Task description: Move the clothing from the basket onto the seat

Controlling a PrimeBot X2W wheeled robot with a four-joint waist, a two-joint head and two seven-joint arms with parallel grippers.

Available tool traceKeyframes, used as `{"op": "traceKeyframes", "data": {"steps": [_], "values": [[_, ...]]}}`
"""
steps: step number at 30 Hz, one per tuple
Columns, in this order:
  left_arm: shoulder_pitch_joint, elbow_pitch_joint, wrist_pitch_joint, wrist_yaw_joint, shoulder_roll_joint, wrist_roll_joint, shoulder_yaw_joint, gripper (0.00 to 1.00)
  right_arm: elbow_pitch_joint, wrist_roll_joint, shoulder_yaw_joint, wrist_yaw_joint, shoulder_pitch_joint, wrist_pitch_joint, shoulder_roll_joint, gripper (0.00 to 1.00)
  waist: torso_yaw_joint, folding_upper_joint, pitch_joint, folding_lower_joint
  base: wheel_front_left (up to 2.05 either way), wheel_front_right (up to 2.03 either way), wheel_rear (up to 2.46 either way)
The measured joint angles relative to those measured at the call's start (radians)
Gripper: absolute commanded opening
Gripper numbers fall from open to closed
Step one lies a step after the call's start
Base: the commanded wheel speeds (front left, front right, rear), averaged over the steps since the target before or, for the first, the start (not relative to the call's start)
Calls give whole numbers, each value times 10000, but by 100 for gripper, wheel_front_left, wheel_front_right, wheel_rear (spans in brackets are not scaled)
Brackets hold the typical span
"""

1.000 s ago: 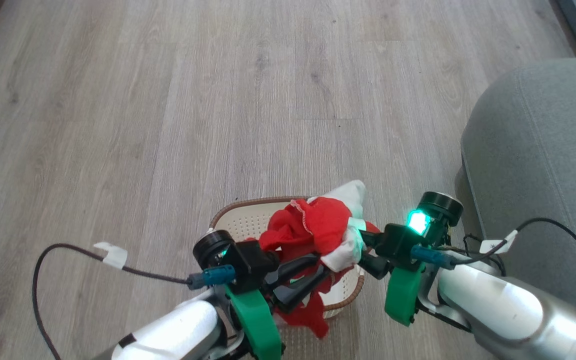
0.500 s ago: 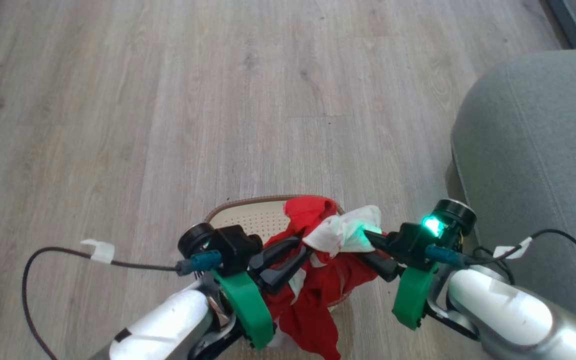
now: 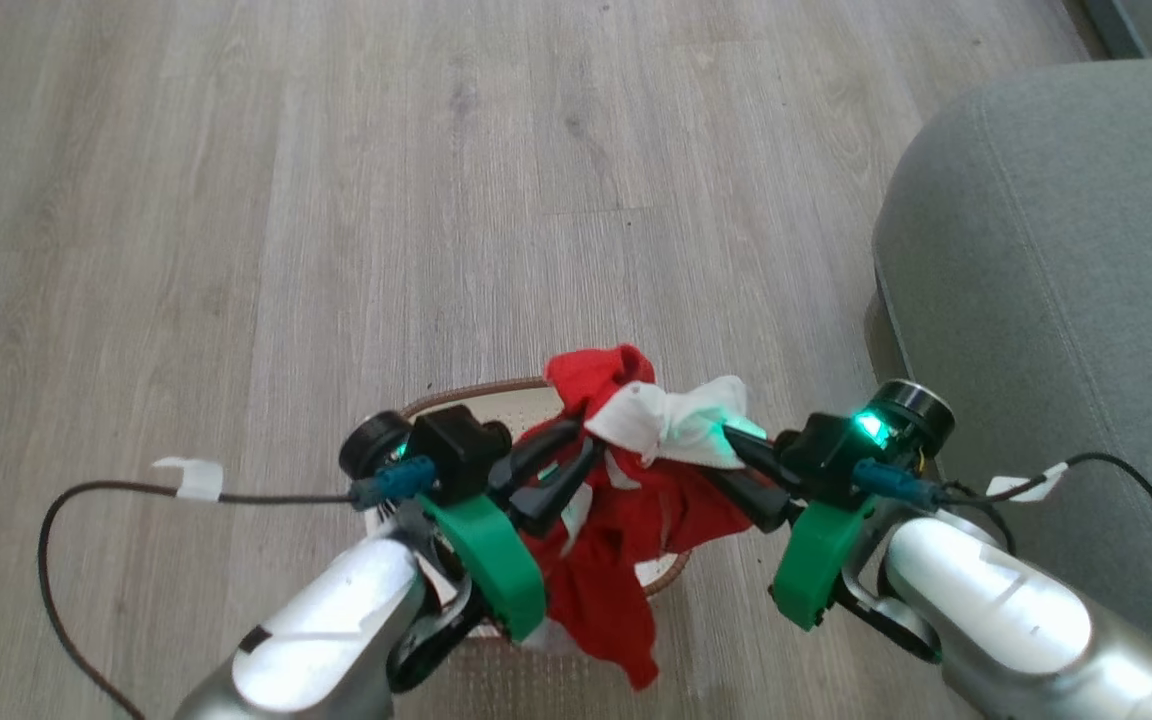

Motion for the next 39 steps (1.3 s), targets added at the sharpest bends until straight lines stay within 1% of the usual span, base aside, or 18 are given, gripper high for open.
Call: {"op": "traceKeyframes", "data": {"steps": [1, 2, 3, 4, 8, 12, 21, 22, 31, 39], "values": [[-33, 127, 0, 0, -94, 123, 125, 31, 8, -2, -90, -2, 0, 0, 54, 0, -16, 0, 25, 0, 0, 0, 0], [-68, 263, 0, 0, -198, 267, 259, 48, 35, -10, -184, 0, 1, 0, 107, 0, -30, 0, 51, 0, 0, 0, 0], [-108, 412, 0, 0, -311, 387, 426, 59, 81, -40, -282, -2, 1, 0, 153, 0, -50, 0, 77, 0, 0, 0, 0], [-157, 541, 0, 0, -384, 500, 617, 100, 123, -82, -353, -2, 2, 0, 163, 0, -73, 0, 104, 0, 0, 0, 0], [-229, 832, 0, 0, -662, 886, 1151, 100, 155, -157, -786, -2, 58, 0, 217, 0, -185, 0, 218, 1, 0, 0, 0], [-225, 888, 0, 0, -859, 1170, 1333, 100, 134, -249, -1131, -2, 185, 0, 272, 0, -276, 0, 289, 0, 0, 0, 0], [-152, 965, 0, 2, -832, 1170, 1430, 100, -234, -451, -2148, -2, 618, 0, 247, 0, -473, 0, 311, 0, 0, 0, 0], [-97, 972, 0, 2, -813, 1170, 1469, 100, -397, -529, -2472, -2, 680, 0, 171, 0, -524, 0, 312, 0, 0, 0, 0], [244, 825, 0, 2, -750, 1170, 1764, 100, -965, -794, -4345, -2, 1413, 0, -458, 0, -748, 0, 318, 0, 0, 0, 0], [544, 510, -4, 2, -731, 1258, 2075, 100, -1210, -959, -5802, -2, 2288, 2, -545, 0, -827, 0, 235, 0, 0, 0, 0]]}}
